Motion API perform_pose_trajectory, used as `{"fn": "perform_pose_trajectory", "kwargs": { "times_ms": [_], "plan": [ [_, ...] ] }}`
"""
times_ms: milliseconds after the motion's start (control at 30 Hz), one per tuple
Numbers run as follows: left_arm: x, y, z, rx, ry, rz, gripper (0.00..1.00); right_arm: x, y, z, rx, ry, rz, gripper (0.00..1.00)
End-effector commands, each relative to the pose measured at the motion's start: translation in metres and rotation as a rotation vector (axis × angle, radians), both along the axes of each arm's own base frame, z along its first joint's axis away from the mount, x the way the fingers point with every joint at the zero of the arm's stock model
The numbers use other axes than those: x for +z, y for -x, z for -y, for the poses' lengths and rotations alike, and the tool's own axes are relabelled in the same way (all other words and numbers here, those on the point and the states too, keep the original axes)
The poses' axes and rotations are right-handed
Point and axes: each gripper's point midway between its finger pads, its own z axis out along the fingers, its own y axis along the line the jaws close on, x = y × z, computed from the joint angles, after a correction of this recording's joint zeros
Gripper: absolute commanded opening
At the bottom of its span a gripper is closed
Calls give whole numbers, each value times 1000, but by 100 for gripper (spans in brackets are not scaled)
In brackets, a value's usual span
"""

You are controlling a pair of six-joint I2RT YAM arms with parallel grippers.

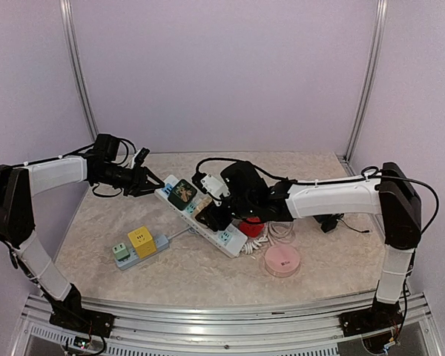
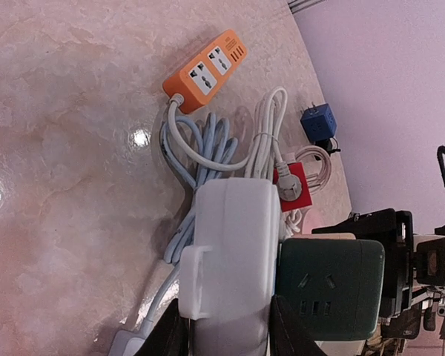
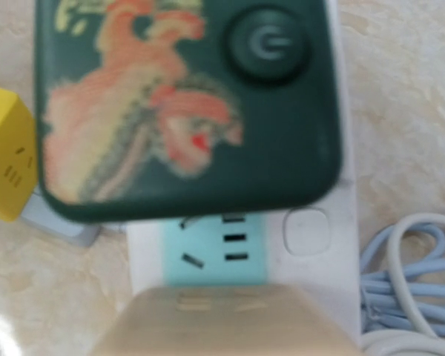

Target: Pull the plug off the socket

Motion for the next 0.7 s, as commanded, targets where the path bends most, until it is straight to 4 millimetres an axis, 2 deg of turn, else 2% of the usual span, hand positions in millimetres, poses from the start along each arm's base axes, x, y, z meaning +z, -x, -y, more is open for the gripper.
{"fn": "perform_pose_trajectory", "kwargs": {
  "times_ms": [0, 233, 400, 667],
  "plan": [
    [0, -4, -7, 14, -69, 65, 8, 53, -13, 3, -12, -212, -32, 0],
    [3, -3, -6, 11, -68, 74, 8, 52, -16, 7, -12, -238, -80, 0],
    [1, -3, -6, 11, -68, 69, 8, 61, -21, 14, -12, -290, -113, 0],
    [-1, -4, -6, 10, -72, 67, 8, 60, -22, 16, -6, -263, -121, 0]
  ]
}}
